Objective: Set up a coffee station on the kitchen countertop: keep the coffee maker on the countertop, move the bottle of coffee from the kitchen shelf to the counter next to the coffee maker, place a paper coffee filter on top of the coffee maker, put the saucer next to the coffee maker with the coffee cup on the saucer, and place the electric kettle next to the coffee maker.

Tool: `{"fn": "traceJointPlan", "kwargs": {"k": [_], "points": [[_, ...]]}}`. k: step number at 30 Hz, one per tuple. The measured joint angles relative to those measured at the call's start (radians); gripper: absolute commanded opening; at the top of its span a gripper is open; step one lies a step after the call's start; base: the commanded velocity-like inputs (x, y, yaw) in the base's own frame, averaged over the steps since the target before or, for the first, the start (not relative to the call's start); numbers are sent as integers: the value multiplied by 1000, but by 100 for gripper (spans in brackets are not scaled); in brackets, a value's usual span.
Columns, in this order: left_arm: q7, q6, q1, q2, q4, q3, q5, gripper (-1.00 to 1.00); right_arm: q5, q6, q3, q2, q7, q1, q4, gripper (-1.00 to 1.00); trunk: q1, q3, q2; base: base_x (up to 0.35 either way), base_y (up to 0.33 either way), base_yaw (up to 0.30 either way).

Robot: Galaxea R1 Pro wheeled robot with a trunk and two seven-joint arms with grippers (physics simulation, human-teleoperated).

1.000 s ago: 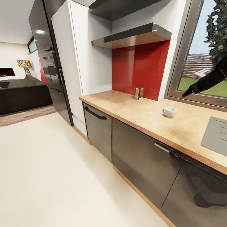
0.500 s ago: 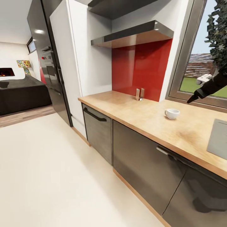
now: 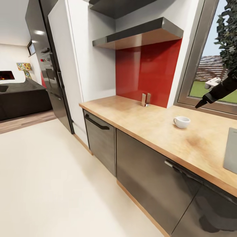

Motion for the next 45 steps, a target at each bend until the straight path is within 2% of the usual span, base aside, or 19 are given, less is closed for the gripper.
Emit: {"fn": "traceJointPlan", "kwargs": {"k": [15,45], "points": [[-1,1,0,0,0,0,0,100,0,0,1,1,-3,2,1,100,0,0,0,119,-65,0],[-1,2,0,0,0,0,0,100,0,0,2,0,-3,3,3,100,0,0,0,127,-2,0]]}}
